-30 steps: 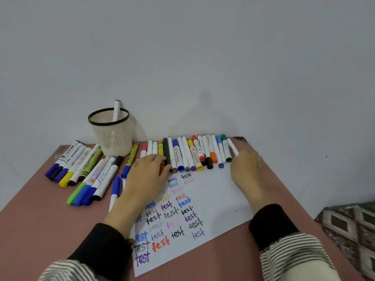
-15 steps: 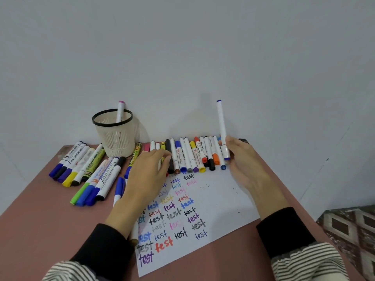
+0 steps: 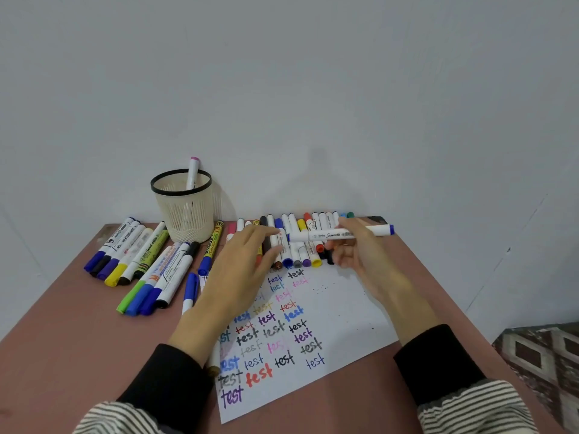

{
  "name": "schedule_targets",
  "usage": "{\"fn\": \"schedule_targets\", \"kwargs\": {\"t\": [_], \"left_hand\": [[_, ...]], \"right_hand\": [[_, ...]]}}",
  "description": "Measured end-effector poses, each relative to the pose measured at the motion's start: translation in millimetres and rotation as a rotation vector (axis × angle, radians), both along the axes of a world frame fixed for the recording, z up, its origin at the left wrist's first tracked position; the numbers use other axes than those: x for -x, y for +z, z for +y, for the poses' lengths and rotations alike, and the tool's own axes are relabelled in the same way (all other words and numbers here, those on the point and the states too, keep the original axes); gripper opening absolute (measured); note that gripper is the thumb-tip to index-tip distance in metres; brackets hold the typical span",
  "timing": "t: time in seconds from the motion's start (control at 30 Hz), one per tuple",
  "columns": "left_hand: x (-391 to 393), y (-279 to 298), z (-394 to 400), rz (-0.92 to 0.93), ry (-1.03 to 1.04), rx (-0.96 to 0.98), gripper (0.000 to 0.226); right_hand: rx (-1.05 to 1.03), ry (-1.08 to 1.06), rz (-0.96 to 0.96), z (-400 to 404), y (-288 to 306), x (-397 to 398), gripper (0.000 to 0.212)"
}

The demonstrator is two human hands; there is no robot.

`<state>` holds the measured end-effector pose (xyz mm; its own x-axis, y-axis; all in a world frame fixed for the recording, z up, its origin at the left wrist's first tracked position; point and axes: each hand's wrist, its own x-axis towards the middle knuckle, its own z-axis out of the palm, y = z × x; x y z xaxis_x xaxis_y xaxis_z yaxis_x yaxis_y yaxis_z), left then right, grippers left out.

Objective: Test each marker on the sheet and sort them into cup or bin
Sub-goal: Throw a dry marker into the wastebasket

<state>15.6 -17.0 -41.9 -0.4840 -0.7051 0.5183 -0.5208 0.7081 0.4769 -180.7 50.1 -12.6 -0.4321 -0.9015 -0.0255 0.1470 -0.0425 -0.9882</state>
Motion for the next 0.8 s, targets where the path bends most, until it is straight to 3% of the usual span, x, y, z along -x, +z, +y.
{"fn": "schedule_targets", "kwargs": {"t": [0.1, 0.2, 0.37, 0.47, 0.63, 0.8], "left_hand": [[1, -1, 0, -0.077, -0.085, 0.049, 0.043], [6, -3, 3, -0.136, -0.165, 0.027, 0.048], [11, -8, 12, -0.141, -0.228, -0.115, 0.019], [10, -3, 13, -0.17, -0.227, -0.147, 0.023], [8, 6, 11, -0.216, -0.208, -0.099, 0.038], [13, 8, 16, -0.313, -0.128, 0.073, 0.043]], "right_hand": [[-0.012, -0.025, 0.141, -1, -3, -7, 0.022], [0.0, -0.071, 0.128, -6, -7, -14, 0.034], [0.012, -0.022, 0.036, -6, -8, -19, 0.043], [0.024, 0.03, 0.0, -4, -5, -22, 0.042], [-0.002, 0.108, -0.064, -3, -1, -21, 0.033], [0.016, 0.159, -0.079, -1, -2, -13, 0.037]]}}
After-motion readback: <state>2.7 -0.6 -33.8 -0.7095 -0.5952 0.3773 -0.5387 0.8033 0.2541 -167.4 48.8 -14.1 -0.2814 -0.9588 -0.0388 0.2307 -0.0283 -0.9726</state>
